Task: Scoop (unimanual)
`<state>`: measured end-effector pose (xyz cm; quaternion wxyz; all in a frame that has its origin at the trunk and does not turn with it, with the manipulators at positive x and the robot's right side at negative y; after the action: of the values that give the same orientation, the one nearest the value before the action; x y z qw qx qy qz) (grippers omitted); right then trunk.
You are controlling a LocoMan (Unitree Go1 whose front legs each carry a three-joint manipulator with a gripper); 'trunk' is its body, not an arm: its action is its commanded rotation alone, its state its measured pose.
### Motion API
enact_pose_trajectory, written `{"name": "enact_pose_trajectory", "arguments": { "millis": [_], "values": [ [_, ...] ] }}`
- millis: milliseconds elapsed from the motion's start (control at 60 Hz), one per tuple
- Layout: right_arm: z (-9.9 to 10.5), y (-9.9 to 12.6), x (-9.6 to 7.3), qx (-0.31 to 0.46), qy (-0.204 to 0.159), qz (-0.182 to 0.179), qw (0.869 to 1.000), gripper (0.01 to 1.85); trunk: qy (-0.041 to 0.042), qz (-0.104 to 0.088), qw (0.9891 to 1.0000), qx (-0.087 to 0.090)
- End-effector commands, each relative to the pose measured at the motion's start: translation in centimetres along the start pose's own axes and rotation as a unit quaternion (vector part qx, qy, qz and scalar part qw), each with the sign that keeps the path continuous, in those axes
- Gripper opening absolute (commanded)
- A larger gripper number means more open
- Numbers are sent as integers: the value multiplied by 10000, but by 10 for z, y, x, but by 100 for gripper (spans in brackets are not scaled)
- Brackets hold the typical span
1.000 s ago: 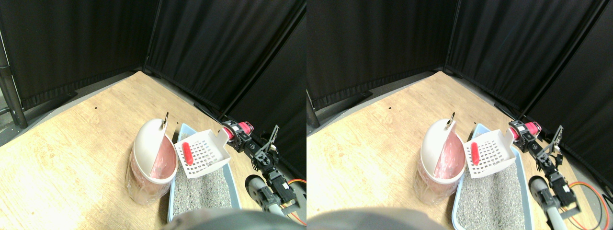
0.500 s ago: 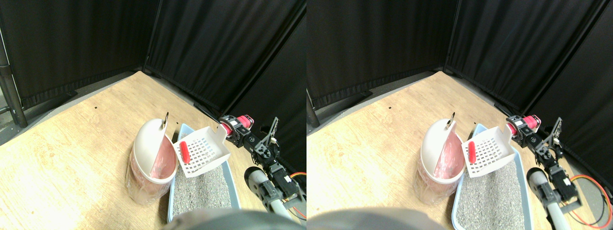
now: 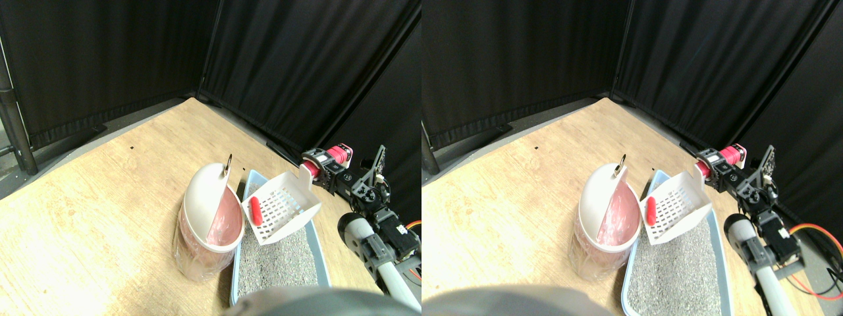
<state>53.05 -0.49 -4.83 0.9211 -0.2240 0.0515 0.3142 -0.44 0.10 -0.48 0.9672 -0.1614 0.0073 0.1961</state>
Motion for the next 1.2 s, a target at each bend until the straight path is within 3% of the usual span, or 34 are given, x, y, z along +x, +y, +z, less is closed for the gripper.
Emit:
{"name": "enact_pose_trajectory", "arguments": {
  "millis": [17, 67, 133, 200, 300, 383, 500, 583, 783, 833, 950, 1050, 1100, 1200],
  "values": [
    [8, 0, 2, -147, -299, -24, 9994, 13, 50, 188, 9998, -11],
    [9, 0, 2, -125, -284, -36, 9995, 18, 61, 187, 9998, -8],
    [10, 0, 3, -224, -214, -96, 9995, 10, 69, 179, 9998, -5],
    [10, 1, 5, -313, -208, -114, 9992, 17, 71, 174, 9998, -4],
    [7, 2, 5, -182, -169, -124, 9996, 10, 70, 180, 9998, 1],
    [5, 1, 6, -84, -145, -139, 9998, 21, 77, 187, 9998, 8],
    [5, -1, 8, -85, -157, -136, 9997, 15, 98, 192, 9998, 16],
    [5, 0, 9, -364, -166, -63, 9992, 16, 96, 179, 9998, 16],
    [1, -1, 11, -193, -265, -28, 9995, 22, 125, 175, 9998, 42],
    [-1, -2, 11, -165, -213, -82, 9996, 13, 141, 165, 9998, 51],
    [-7, -7, 13, 52, -264, -86, 9996, 21, 154, 110, 9998, 97],
    [-11, -14, 11, 343, -346, -300, 9984, 5, 185, 21, 9997, 149],
    [-14, -18, 11, 390, -446, -258, 9979, 5, 179, -28, 9997, 180],
    [-22, -29, 4, 711, -561, -504, 9946, 5, 196, -138, 9994, 250]
  ]
}}
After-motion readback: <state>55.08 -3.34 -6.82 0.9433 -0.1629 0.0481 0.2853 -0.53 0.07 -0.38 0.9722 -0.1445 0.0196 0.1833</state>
